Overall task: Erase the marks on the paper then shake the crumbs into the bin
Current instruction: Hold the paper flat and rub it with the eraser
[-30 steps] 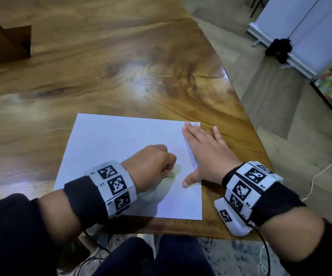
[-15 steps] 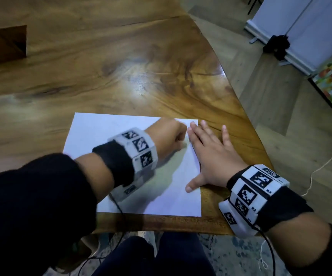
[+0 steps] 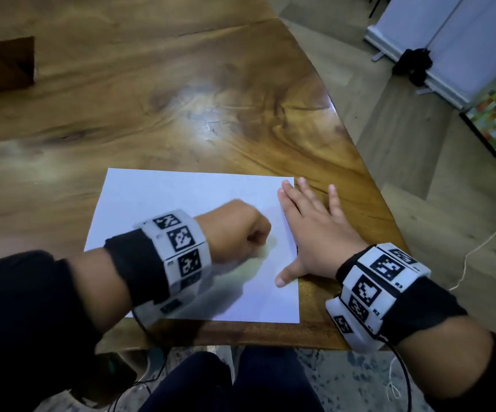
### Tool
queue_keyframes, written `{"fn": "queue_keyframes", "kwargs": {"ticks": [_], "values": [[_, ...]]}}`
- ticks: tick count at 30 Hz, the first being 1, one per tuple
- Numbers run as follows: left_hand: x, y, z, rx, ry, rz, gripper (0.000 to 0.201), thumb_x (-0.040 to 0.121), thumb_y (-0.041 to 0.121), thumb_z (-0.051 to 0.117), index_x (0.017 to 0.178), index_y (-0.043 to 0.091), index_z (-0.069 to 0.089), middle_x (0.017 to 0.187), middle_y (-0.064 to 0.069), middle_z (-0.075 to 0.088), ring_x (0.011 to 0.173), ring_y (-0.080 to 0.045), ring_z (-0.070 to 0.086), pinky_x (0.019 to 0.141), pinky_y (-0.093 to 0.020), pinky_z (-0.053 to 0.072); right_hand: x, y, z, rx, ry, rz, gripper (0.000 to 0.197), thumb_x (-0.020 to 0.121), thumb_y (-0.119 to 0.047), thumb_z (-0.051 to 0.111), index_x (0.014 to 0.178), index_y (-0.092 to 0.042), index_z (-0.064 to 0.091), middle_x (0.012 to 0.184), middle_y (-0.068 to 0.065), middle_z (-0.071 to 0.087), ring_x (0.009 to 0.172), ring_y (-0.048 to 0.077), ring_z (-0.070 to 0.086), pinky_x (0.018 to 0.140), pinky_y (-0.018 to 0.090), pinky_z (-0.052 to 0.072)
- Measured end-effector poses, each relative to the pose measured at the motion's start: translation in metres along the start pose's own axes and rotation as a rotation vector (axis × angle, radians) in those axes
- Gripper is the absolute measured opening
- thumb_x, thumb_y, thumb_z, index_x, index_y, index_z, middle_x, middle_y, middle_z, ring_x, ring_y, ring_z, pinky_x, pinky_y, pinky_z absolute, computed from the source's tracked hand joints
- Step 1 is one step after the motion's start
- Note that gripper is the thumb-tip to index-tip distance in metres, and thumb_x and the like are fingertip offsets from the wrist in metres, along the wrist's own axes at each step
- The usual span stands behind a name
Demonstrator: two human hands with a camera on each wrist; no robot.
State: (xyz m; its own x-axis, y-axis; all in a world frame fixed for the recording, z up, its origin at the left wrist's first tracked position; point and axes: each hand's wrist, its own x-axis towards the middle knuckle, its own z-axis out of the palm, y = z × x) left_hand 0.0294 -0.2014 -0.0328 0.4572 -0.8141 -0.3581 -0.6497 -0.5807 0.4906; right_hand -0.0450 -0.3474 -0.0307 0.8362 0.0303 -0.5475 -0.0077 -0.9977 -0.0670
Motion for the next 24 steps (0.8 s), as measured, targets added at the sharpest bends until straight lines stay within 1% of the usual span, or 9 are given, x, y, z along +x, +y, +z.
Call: {"fn": "queue_keyframes", "kwargs": {"ticks": [2, 6, 8, 10, 12, 14, 15, 20, 24], "values": [[0.001, 0.001, -0.001, 0.022, -0.059, 0.013, 0.004, 0.077, 0.017, 0.064, 0.079, 0.015, 0.065, 0.074, 0.003, 0.057, 0.072, -0.015, 0.051, 0.066, -0.02, 0.035, 0.0, 0.0, -0.001, -0.006, -0.011, 0.0, 0.147, 0.052, -0.074, 0.07, 0.147, -0.011, -0.022, 0.154, 0.0, -0.03, 0.137, 0.018, -0.036, 0.11, 0.054, -0.021], [0.037, -0.004, -0.021, 0.041, 0.166, -0.043, 0.011, 0.077, 0.016, 0.065, 0.085, 0.008, 0.065, 0.085, -0.009, 0.065, 0.08, -0.025, 0.054, 0.059, -0.019, 0.024, 0.002, -0.001, -0.001, -0.026, -0.023, 0.001, 0.146, 0.052, -0.076, 0.068, 0.147, -0.01, -0.022, 0.154, 0.001, -0.029, 0.137, 0.019, -0.036, 0.111, 0.055, -0.02], [0.041, -0.004, -0.021, 0.046, 0.18, -0.047, 0.011, 0.078, 0.015, 0.064, 0.084, 0.006, 0.064, 0.082, -0.009, 0.063, 0.081, -0.027, 0.054, 0.061, -0.023, 0.028, 0.001, -0.001, -0.001, -0.031, -0.024, 0.003, 0.145, 0.052, -0.076, 0.068, 0.146, -0.011, -0.021, 0.154, 0.001, -0.029, 0.137, 0.02, -0.036, 0.11, 0.055, -0.021], [0.022, -0.002, -0.01, 0.02, 0.099, 0.021, 0.007, 0.077, 0.015, 0.062, 0.078, 0.008, 0.063, 0.075, -0.007, 0.058, 0.075, -0.025, 0.052, 0.065, -0.027, 0.036, 0.001, 0.0, -0.001, -0.028, -0.023, 0.002, 0.146, 0.052, -0.076, 0.068, 0.146, -0.011, -0.022, 0.154, 0.001, -0.029, 0.137, 0.019, -0.036, 0.11, 0.054, -0.022], [-0.007, -0.002, 0.005, 0.02, -0.058, 0.113, 0.006, 0.076, 0.014, 0.06, 0.073, 0.01, 0.061, 0.077, -0.009, 0.061, 0.071, -0.025, 0.052, 0.067, -0.031, 0.042, 0.001, 0.0, -0.001, -0.022, -0.026, 0.004, 0.146, 0.053, -0.075, 0.068, 0.146, -0.01, -0.023, 0.154, 0.001, -0.03, 0.137, 0.019, -0.036, 0.11, 0.054, -0.021], [-0.03, -0.003, 0.015, 0.051, -0.207, 0.175, 0.004, 0.076, 0.012, 0.059, 0.075, 0.01, 0.062, 0.083, -0.011, 0.062, 0.075, -0.026, 0.054, 0.069, -0.031, 0.044, 0.001, -0.001, -0.001, -0.021, -0.033, 0.004, 0.145, 0.054, -0.075, 0.068, 0.145, -0.009, -0.024, 0.154, 0.001, -0.031, 0.137, 0.019, -0.036, 0.111, 0.054, -0.02], [-0.034, -0.005, 0.015, 0.049, -0.222, 0.184, 0.005, 0.076, 0.011, 0.06, 0.079, 0.01, 0.064, 0.087, -0.01, 0.062, 0.079, -0.025, 0.056, 0.071, -0.03, 0.044, 0.0, -0.001, -0.002, -0.023, -0.034, 0.003, 0.145, 0.054, -0.075, 0.068, 0.145, -0.009, -0.024, 0.154, 0.001, -0.031, 0.137, 0.019, -0.036, 0.111, 0.054, -0.019], [-0.002, -0.008, -0.005, 0.004, 0.071, 0.079, 0.011, 0.078, 0.018, 0.064, 0.082, 0.009, 0.065, 0.089, -0.01, 0.062, 0.085, -0.027, 0.057, 0.077, -0.03, 0.046, 0.001, -0.001, -0.002, -0.016, -0.031, 0.0, 0.145, 0.055, -0.074, 0.069, 0.146, -0.009, -0.023, 0.154, 0.002, -0.031, 0.138, 0.019, -0.035, 0.111, 0.053, -0.021], [-0.022, -0.011, 0.005, -0.017, -0.025, 0.128, 0.007, 0.079, 0.014, 0.062, 0.081, 0.008, 0.065, 0.09, -0.01, 0.061, 0.083, -0.025, 0.056, 0.075, -0.03, 0.045, 0.001, -0.001, -0.003, -0.028, -0.037, 0.007, 0.145, 0.054, -0.075, 0.068, 0.146, -0.009, -0.023, 0.154, 0.001, -0.03, 0.137, 0.019, -0.035, 0.111, 0.053, -0.021]]}}
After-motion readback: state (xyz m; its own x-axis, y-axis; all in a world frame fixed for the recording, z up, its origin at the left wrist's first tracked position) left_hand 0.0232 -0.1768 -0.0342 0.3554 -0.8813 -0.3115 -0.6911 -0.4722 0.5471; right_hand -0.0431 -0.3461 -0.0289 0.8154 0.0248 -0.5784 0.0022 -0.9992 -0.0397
